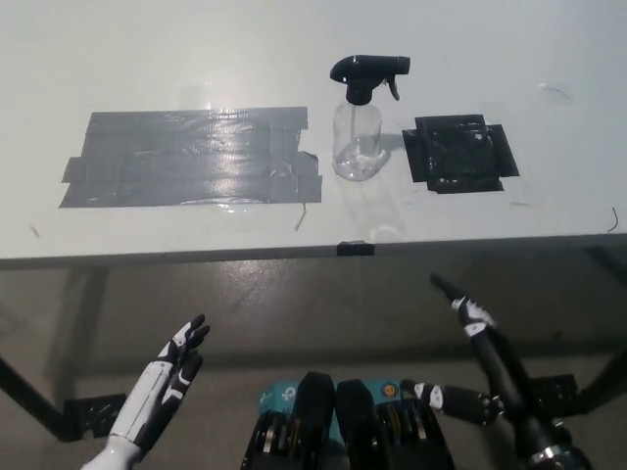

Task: The robot grabs the black lid of the spray bottle on the desk and places it on the black area of the desk

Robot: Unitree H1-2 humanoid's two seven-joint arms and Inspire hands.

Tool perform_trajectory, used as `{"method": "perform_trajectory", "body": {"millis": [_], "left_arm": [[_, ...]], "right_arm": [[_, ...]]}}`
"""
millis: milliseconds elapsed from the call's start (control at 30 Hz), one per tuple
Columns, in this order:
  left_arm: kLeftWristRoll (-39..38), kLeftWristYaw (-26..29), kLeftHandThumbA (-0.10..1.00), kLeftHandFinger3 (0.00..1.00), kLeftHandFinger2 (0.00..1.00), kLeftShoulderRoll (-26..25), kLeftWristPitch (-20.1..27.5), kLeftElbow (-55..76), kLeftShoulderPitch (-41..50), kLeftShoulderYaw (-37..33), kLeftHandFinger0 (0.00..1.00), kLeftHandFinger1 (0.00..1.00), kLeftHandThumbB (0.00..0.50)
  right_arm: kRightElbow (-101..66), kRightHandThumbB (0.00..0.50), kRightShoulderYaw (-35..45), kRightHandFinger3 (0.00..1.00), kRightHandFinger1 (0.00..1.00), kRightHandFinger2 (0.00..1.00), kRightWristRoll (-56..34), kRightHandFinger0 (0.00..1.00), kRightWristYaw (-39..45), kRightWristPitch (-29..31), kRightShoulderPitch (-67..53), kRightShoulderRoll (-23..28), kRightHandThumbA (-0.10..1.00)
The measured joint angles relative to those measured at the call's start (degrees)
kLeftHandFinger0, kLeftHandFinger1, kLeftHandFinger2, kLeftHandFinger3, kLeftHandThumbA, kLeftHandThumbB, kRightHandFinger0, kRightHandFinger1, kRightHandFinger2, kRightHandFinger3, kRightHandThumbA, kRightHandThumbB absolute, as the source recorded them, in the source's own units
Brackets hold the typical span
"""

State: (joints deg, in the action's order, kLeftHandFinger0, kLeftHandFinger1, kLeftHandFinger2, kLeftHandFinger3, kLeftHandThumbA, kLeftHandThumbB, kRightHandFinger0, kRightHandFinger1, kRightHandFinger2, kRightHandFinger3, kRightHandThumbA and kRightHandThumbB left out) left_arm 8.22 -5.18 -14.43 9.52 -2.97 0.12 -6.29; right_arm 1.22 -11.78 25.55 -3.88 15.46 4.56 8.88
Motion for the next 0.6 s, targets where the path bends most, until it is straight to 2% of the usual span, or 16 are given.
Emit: {"method": "perform_trajectory", "body": {"millis": [133, 200, 433, 500, 600], "left_arm": [[0.24, 0.01, 1.00, 1.00, 1.00, 0.05, 0.08, -0.01, 0.20, -0.02, 1.00, 1.00, 0.284], [0.45, 0.01, 1.00, 1.00, 1.00, 0.08, 0.16, 0.00, 0.54, -0.04, 1.00, 1.00, 0.286], [2.12, 0.03, 1.00, 1.00, 1.00, 0.16, 0.54, 0.00, 2.05, -0.42, 1.00, 1.00, 0.269], [2.68, 0.04, 1.00, 1.00, 1.00, 0.17, 0.85, 0.01, 2.44, -0.55, 1.00, 1.00, 0.275], [3.37, 0.03, 1.00, 1.00, 1.00, 0.16, 1.16, 0.04, 2.84, -0.60, 1.00, 1.00, 0.287]], "right_arm": [[-6.04, 0.388, 1.75, 1.00, 1.00, 1.00, 4.55, 1.00, -0.95, -1.65, 1.82, -0.03, 0.86], [-8.32, 0.380, 2.60, 1.00, 1.00, 1.00, 7.12, 1.00, -1.05, -3.07, 3.97, -0.02, 0.82], [-8.67, 0.356, 4.40, 1.00, 1.00, 1.00, 15.88, 1.00, -1.13, -8.75, 16.03, 0.21, 0.85], [-7.37, 0.355, 4.37, 1.00, 1.00, 1.00, 18.10, 1.00, -1.13, -10.33, 19.64, 0.21, 0.87], [-3.52, 0.350, 4.18, 1.00, 1.00, 1.00, 21.57, 1.00, -1.13, -13.40, 25.38, 0.21, 0.84]]}}
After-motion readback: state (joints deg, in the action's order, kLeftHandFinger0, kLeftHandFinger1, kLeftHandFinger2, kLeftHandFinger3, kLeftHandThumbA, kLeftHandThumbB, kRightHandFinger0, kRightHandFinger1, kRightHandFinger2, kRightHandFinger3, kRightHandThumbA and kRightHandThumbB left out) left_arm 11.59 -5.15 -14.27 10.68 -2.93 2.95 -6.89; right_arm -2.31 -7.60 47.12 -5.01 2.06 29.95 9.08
